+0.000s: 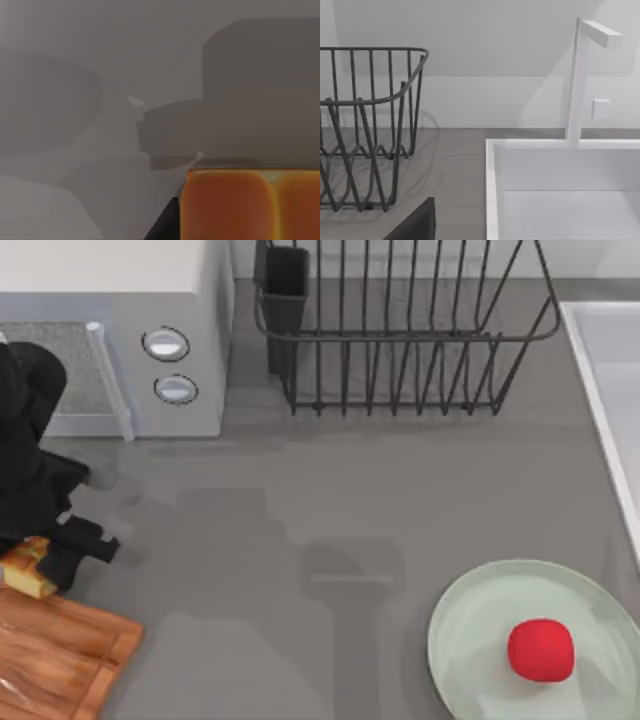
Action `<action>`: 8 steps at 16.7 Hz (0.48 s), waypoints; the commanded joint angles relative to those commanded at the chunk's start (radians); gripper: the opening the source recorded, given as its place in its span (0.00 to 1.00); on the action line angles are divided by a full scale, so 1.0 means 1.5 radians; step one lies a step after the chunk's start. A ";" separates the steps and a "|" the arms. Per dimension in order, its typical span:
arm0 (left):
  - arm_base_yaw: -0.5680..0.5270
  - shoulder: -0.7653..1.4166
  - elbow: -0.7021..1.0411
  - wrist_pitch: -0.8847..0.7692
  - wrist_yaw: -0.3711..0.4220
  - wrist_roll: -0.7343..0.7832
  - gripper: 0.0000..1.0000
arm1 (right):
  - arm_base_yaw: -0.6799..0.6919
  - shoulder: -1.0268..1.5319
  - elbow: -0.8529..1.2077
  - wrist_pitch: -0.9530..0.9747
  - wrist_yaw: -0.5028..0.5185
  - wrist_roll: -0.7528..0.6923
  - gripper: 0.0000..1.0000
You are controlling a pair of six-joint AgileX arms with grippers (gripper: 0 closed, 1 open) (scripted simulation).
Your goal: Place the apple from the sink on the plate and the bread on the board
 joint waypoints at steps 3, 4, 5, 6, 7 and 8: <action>0.000 0.000 0.000 0.000 0.000 0.000 0.00 | 0.000 0.000 0.000 0.000 0.000 0.000 1.00; 0.000 0.000 0.000 0.000 0.000 0.000 0.00 | 0.000 0.000 0.000 0.000 0.000 0.000 1.00; 0.000 0.000 0.000 0.000 0.000 0.000 0.00 | 0.000 0.000 0.000 0.000 0.000 0.000 1.00; 0.000 0.000 0.000 0.000 0.000 0.000 0.00 | 0.000 0.000 0.000 0.000 0.000 0.000 1.00; 0.000 0.000 0.000 0.000 0.000 0.000 0.00 | 0.000 0.000 0.000 0.000 0.000 0.000 1.00; 0.000 0.000 0.000 0.000 0.000 0.000 0.00 | 0.000 0.000 0.000 0.000 0.000 0.000 1.00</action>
